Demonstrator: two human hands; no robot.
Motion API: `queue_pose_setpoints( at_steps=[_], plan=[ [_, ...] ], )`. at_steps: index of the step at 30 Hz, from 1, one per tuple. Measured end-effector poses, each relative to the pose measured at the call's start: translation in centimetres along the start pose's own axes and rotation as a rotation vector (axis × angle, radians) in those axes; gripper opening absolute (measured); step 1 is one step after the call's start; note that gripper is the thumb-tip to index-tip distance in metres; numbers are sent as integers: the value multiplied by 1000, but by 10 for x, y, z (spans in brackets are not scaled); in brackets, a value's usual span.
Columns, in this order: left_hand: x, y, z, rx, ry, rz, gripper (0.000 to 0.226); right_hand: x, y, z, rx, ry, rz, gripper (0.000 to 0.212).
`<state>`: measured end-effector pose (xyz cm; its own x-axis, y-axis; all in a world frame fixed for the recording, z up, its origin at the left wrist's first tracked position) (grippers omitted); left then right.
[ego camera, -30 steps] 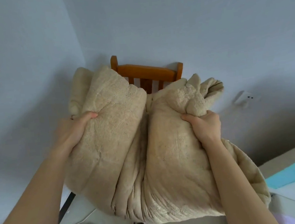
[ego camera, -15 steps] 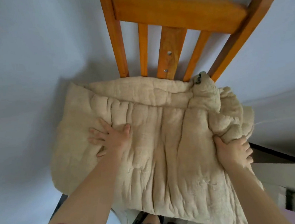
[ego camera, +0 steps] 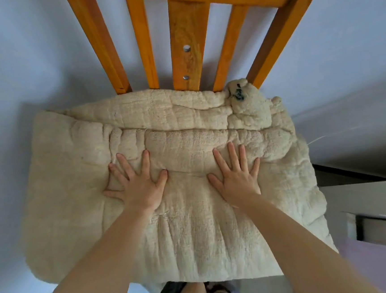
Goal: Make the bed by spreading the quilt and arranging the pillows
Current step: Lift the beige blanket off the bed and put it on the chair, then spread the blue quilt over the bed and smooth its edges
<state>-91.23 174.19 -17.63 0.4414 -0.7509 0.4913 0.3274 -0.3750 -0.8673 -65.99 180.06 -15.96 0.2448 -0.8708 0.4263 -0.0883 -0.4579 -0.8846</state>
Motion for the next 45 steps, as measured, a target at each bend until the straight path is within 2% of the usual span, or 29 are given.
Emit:
queue_pose_setpoints(
  at_steps=[4,7,10,16,19,23,32,37,45],
  plan=[
    [12,-12,0,-55,-35,-88,76,34,-19,-2,-114,-12,-25,69],
    [36,-35,27,-93,17,-112,74,78,-41,19,-250,115,-28,71],
    [87,-43,88,-175,220,-145,69,139,-58,49,-342,244,-27,71],
    [248,-20,237,-194,703,-209,62,293,-86,138,-425,518,97,69],
    [341,7,299,-247,944,-241,55,383,-87,191,-496,691,175,67],
    [449,48,358,-331,1126,-312,53,487,-75,253,-543,863,268,61],
    [720,172,468,-479,1509,-404,54,747,-3,394,-678,1270,404,67],
    [834,231,504,-553,1634,-437,51,853,34,455,-734,1426,431,69],
    [913,295,592,-633,1732,-458,53,903,61,562,-817,1524,420,65]
  ],
)
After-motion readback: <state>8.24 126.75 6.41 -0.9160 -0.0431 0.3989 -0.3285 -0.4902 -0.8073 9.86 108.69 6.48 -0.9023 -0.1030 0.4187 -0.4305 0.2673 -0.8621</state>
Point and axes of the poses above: each hand's wrist, its own x-axis away from the middle knuckle, its own y-axis out of the palm, z = x × y, the point moved 10 cm from there along -x, towards the middle knuckle, and after that the axes turned 7 degrees about -x, right-handed, at the moved point
